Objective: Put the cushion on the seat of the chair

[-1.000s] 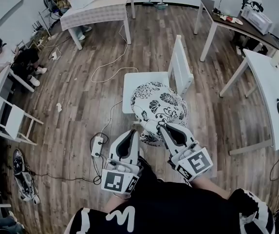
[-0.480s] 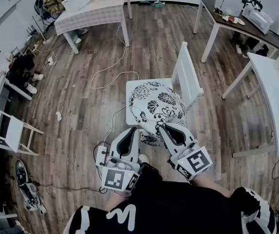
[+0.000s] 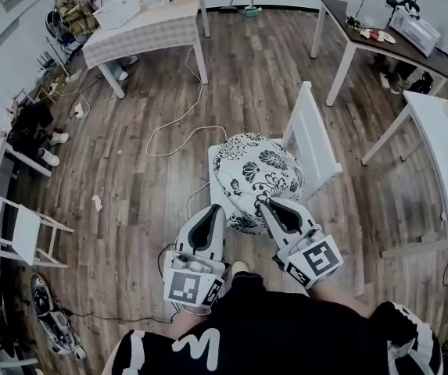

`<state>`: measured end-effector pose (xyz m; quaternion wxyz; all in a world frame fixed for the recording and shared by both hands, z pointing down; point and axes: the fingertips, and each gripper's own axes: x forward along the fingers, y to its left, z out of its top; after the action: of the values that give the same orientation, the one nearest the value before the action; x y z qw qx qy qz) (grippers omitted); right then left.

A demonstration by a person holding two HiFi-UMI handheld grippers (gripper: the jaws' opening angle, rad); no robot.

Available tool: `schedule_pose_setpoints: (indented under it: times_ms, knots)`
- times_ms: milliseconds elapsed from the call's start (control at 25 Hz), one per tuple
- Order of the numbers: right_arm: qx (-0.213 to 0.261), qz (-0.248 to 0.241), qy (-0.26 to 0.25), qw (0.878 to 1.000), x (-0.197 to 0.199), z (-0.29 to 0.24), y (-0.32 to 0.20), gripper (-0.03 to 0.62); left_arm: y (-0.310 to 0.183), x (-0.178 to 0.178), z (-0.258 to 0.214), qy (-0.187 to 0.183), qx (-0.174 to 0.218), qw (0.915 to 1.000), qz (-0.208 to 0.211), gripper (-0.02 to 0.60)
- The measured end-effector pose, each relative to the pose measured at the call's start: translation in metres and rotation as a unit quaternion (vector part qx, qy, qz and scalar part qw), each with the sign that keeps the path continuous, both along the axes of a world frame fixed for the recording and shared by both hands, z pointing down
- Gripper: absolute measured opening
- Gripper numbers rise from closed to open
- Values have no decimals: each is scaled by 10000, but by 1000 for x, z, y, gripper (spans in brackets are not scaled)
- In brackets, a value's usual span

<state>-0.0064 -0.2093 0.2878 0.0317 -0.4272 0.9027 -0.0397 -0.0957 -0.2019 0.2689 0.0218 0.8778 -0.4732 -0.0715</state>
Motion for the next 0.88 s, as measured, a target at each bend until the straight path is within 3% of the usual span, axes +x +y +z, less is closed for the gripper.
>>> schedule_pose_setpoints:
  times_ms: [440, 880]
  knots:
    - [-285, 177, -32, 9994, 12, 22, -46, 32, -46, 4, 15, -10, -159, 9998, 119, 14]
    - [-751, -372, 225, 9962, 24, 60, -65, 32, -61, 6, 24, 192, -405, 9973, -577, 14]
